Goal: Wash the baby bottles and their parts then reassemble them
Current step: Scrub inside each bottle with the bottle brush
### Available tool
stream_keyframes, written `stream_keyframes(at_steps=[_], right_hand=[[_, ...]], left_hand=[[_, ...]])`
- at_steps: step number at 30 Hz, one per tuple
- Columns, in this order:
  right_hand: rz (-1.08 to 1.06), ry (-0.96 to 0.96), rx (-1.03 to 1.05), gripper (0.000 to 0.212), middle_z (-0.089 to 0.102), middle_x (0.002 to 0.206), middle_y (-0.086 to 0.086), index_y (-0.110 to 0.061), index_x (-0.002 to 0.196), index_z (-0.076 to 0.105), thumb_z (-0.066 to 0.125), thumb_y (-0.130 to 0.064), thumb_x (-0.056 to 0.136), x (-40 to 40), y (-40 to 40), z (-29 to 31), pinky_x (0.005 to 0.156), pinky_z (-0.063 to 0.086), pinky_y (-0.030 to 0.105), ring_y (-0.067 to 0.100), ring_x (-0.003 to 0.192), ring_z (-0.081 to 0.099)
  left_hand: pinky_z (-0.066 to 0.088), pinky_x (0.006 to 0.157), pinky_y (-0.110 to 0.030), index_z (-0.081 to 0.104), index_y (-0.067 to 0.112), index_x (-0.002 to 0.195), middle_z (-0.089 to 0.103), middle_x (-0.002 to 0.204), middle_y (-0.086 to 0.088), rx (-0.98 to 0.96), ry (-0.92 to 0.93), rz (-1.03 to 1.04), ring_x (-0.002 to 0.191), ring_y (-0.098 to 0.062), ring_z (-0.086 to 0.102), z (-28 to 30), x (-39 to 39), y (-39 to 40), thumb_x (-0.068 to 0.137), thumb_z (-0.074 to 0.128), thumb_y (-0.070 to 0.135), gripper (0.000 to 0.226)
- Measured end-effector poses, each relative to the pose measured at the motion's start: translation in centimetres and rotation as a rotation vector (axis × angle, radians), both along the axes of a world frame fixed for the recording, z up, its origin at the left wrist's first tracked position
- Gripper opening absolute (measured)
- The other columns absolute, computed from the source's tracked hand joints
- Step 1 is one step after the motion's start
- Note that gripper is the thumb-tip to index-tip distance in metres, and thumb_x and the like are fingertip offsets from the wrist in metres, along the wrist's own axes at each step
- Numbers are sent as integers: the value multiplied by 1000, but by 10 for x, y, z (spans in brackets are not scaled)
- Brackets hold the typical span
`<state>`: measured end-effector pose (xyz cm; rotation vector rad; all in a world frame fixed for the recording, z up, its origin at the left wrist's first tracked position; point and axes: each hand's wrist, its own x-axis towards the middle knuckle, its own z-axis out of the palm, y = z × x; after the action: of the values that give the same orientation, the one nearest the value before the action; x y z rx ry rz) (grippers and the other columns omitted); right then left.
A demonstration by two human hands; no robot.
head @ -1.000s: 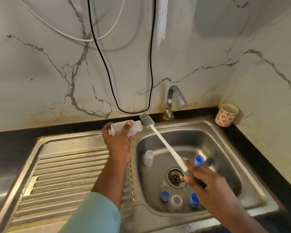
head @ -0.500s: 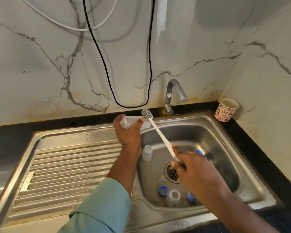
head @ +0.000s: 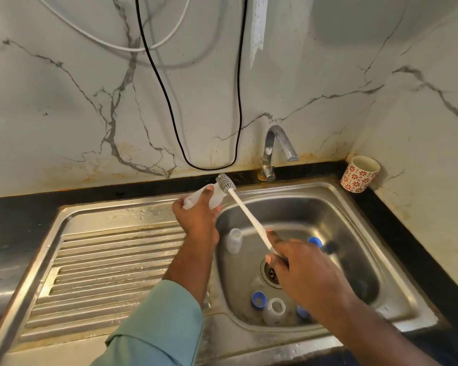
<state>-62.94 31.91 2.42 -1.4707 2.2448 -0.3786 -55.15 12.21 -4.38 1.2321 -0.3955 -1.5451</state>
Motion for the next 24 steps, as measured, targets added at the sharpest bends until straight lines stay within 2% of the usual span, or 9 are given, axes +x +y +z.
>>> stream_keyframes(at_steps=[3,8,11,14,18,21,24], right_hand=[[41,10,-7,48,52,93,-6,-38,151,25,37,-37,104,1,1,2,76,55,31,12,79,61],[77,80,12,50,51,97,-5,-38,153,16,31,-38,105,0,-14,1,75,53,28,11,83,59],[106,65,18,51,49,98,-7,-41,153,13,30,-40,104,1,-13,0,80,53,29,11,87,59],[114,81,31,47,51,101,-6,-37,151,23,30,-40,105,-6,-22,3,80,53,28,11,87,59],[139,100,33,50,54,99,-5,-37,152,20,33,-37,105,-13,-27,3,77,54,28,10,84,59],[117,25,122,45,62,96,-4,-37,147,34,41,-33,103,-11,-15,4,70,57,29,9,71,60],[86,22,92,46,59,102,-5,-40,148,32,39,-36,103,-5,-15,0,78,56,32,10,80,62]], left_hand=[[61,76,-48,45,24,116,48,128,-10,67,78,53,116,-35,55,2,1,-5,77,84,11,57],[61,78,-48,42,19,119,48,124,-13,140,183,73,110,-34,56,5,-4,-8,78,83,15,58],[62,75,-48,42,18,122,48,123,-15,170,276,139,108,-34,57,6,1,-19,78,83,17,60],[61,77,-48,42,17,122,49,122,-16,174,281,111,110,-35,57,5,-4,-17,78,83,16,60],[62,77,-48,41,20,118,47,125,-15,182,296,164,110,-34,56,9,-4,-17,77,84,17,59],[61,78,-47,41,20,120,47,123,-12,117,275,150,106,-32,58,14,-2,-13,79,82,20,57],[61,81,-45,43,20,118,50,119,-9,51,198,99,103,-30,59,23,-11,-6,77,84,22,57]])
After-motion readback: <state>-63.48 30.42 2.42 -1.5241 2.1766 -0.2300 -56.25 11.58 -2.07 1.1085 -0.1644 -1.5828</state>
